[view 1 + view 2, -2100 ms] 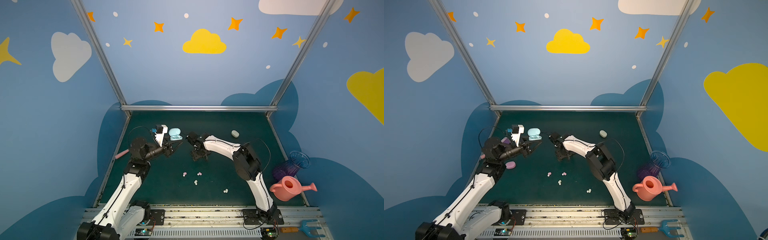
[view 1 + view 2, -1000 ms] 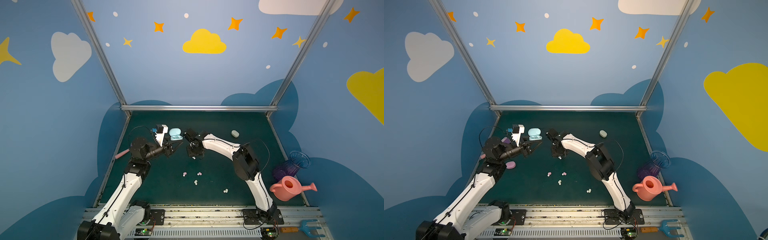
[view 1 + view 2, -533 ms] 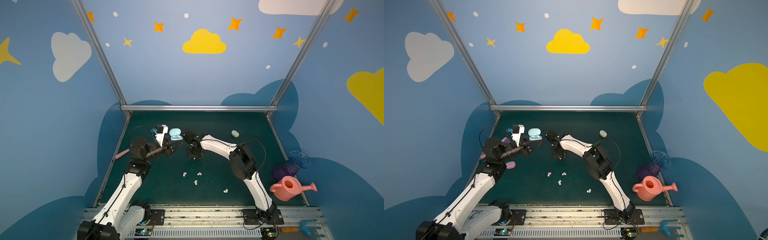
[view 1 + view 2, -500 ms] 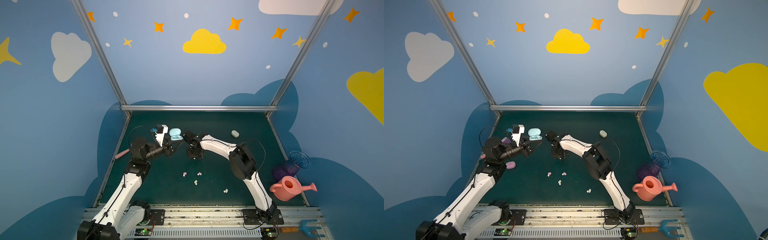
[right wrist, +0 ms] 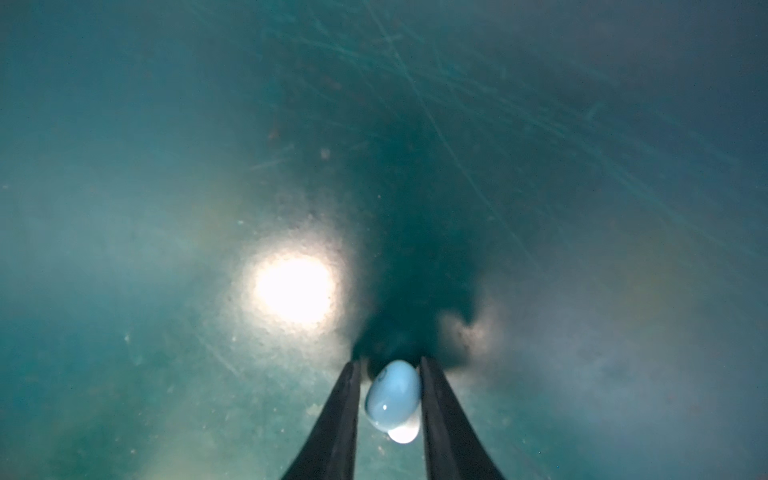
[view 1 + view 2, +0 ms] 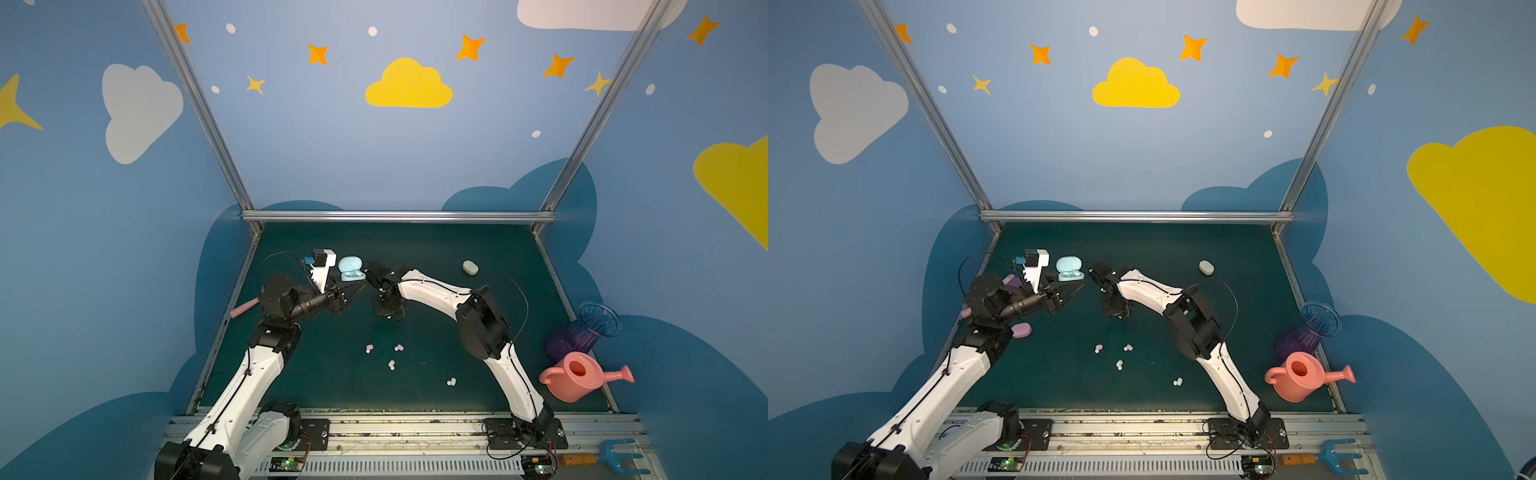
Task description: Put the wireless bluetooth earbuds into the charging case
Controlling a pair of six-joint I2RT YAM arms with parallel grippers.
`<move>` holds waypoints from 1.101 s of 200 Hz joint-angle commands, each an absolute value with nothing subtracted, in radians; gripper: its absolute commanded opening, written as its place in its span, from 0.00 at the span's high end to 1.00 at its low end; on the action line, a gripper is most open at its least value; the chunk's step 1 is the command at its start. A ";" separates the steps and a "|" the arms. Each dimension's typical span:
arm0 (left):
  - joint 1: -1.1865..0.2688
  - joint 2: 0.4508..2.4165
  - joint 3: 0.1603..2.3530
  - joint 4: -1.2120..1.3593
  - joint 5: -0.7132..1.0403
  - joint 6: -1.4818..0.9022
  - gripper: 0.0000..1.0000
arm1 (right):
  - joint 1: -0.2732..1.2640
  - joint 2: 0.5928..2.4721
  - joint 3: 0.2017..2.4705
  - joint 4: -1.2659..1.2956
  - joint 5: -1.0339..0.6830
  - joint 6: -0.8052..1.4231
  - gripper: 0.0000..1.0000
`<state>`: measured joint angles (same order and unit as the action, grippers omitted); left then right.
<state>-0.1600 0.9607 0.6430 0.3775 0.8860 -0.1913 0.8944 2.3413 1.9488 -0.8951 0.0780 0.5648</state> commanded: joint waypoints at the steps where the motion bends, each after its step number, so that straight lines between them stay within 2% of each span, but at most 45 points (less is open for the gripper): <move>1: -0.162 0.947 0.638 0.399 0.899 -0.183 0.96 | 0.900 2.375 1.964 -0.945 0.089 0.569 0.77; 53: -0.164 0.946 0.640 0.397 0.900 -0.181 0.96 | 0.900 2.375 1.968 -0.948 0.095 0.566 0.88; 95: -0.175 0.950 0.641 0.386 0.904 -0.174 0.96 | 0.894 2.327 1.932 -0.921 0.104 0.565 0.90; 158: -0.230 0.960 0.644 0.368 0.898 -0.152 0.96 | 0.860 2.112 1.754 -0.831 0.084 0.577 0.90; 220: -0.327 0.980 0.629 0.437 0.854 -0.172 0.96 | 0.784 1.818 1.494 -0.750 -0.025 0.616 0.91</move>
<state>-0.2863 0.9691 0.6426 0.3668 0.8772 -0.1688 0.8097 1.9240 1.5600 -0.7799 0.0296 0.5941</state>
